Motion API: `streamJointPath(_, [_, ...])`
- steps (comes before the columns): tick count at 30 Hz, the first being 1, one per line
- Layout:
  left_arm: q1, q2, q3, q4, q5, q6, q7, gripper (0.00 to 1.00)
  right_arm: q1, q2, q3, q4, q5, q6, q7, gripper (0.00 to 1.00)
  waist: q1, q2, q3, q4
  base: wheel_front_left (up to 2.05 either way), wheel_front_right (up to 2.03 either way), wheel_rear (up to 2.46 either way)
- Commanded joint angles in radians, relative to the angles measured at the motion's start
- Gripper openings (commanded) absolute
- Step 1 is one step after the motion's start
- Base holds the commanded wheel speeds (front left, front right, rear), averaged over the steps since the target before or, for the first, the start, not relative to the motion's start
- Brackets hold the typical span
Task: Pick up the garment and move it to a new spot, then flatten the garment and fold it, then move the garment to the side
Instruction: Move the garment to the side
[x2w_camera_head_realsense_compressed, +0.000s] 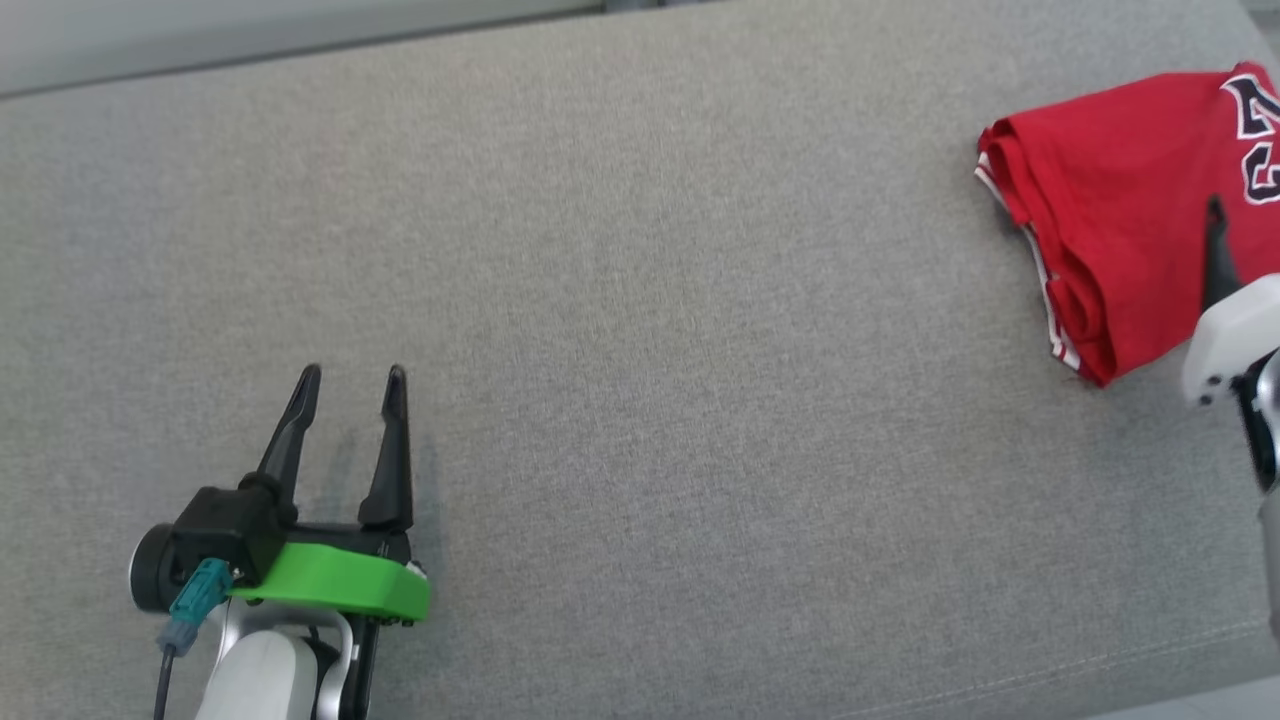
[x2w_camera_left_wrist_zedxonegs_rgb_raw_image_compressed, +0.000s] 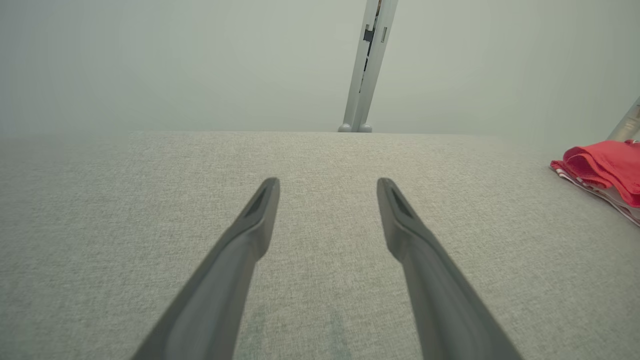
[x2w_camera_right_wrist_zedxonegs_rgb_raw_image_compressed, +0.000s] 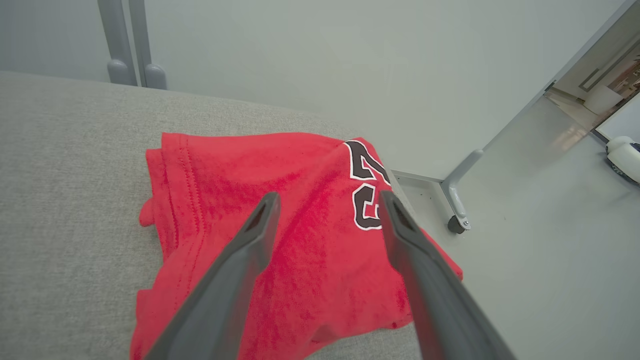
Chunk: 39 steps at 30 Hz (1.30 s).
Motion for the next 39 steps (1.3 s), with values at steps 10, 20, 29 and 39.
streamJointPath(10, [0.080, -0.007, 0.050, 0.060, -0.052, 0.050, 0.015, 1.00, 0.230, 0.106, 0.056, -0.222, 0.138, -0.002, 0.015, 1.00, 0.0000, 0.0000, -0.218, 0.051, 0.00, 0.00, 0.00])
streamJointPath(20, [0.145, 0.016, 0.078, 0.086, -0.081, 0.049, 0.007, 1.00, 0.369, 0.187, 0.153, -0.331, 0.288, -0.002, -0.006, 1.00, 0.0000, 0.0000, -0.282, 0.083, 0.00, 0.00, 0.00])
streamJointPath(29, [0.184, 0.028, 0.063, 0.076, -0.069, 0.006, 0.000, 1.00, 0.443, 0.214, 0.246, -0.343, 0.357, -0.002, -0.047, 1.00, 0.0000, 0.0000, -0.302, 0.100, 0.00, 0.00, 0.00])
streamJointPath(39, [0.226, 0.005, 0.068, 0.065, -0.051, -0.032, -0.002, 1.00, 0.516, 0.250, 0.274, -0.336, 0.383, -0.002, -0.066, 1.00, 0.0000, 0.0000, -0.316, 0.106, 0.00, 0.00, 0.00])
